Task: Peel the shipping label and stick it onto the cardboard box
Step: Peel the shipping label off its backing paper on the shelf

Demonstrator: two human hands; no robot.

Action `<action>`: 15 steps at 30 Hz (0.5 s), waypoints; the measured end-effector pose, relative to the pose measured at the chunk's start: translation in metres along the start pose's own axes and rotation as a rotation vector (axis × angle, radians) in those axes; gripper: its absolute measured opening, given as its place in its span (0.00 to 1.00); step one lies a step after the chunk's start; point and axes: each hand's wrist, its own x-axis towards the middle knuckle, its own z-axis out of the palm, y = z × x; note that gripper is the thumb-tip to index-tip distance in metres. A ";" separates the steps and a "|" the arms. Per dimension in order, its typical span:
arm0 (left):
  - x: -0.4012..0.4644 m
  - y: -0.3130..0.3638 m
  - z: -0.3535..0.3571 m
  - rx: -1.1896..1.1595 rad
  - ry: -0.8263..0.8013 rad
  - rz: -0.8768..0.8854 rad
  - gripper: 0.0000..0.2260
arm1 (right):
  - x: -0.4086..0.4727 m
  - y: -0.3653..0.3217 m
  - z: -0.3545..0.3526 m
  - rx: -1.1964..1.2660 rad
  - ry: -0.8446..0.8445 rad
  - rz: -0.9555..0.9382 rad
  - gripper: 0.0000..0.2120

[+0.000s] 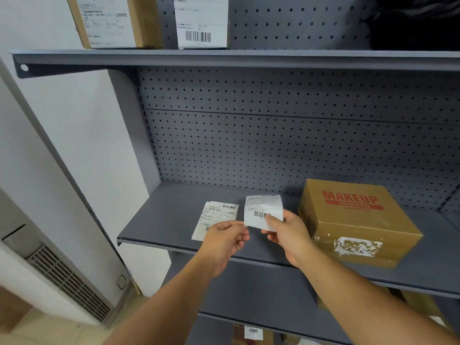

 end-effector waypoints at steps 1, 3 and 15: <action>0.000 0.000 0.000 -0.001 -0.011 0.003 0.04 | 0.000 0.001 0.000 -0.005 0.003 0.009 0.09; -0.001 0.000 -0.001 -0.007 -0.035 0.010 0.03 | 0.002 0.003 0.000 -0.017 0.008 0.030 0.09; 0.000 0.005 0.001 0.022 -0.109 0.068 0.06 | 0.006 0.011 0.010 -0.242 0.014 0.133 0.19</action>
